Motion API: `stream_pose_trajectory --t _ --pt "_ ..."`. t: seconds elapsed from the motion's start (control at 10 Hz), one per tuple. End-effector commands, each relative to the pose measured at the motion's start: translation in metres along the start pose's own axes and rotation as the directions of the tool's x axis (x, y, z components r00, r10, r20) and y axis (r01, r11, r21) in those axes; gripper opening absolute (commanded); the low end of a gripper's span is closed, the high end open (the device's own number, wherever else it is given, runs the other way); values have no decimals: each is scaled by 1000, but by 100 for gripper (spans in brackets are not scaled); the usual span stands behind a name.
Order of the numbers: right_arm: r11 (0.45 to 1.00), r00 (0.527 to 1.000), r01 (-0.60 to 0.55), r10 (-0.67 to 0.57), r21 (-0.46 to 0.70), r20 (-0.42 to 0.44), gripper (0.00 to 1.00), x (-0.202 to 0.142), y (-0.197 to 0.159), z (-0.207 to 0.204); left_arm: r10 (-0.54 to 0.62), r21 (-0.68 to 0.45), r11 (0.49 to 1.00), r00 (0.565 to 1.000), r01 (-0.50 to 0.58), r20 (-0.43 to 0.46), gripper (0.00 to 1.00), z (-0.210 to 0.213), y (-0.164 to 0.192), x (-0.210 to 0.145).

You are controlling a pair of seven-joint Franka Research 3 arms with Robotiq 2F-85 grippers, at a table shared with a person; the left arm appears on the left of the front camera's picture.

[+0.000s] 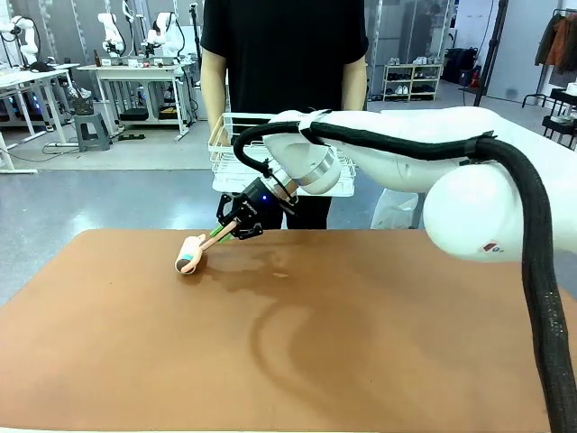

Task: Clean the table.
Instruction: Clean the table with the Lint Roller when the human lifts the Dish drying rack.

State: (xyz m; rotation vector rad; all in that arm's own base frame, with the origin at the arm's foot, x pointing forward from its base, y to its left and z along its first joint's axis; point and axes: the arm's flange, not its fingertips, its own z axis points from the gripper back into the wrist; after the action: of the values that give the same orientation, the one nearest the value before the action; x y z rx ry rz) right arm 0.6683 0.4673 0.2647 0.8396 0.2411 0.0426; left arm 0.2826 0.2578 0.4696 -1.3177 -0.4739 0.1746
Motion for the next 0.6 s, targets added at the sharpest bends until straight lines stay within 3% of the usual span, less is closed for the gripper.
stream_pose_trajectory --t 0.0,0.3,0.5 --pt "986 998 15 -26 -168 -64 21 8 -23 -40 -22 -15 1000 1000 22 -4 100 4 0 -1" --pt "993 999 -6 2 -122 -32 21 -5 -17 -20 -22 -15 1000 1000 22 -4 100 4 0 -1" --pt "995 994 -100 99 -7 -54 21 -46 -10 13 -22 -15 1000 1000 22 -4 100 4 0 -1"
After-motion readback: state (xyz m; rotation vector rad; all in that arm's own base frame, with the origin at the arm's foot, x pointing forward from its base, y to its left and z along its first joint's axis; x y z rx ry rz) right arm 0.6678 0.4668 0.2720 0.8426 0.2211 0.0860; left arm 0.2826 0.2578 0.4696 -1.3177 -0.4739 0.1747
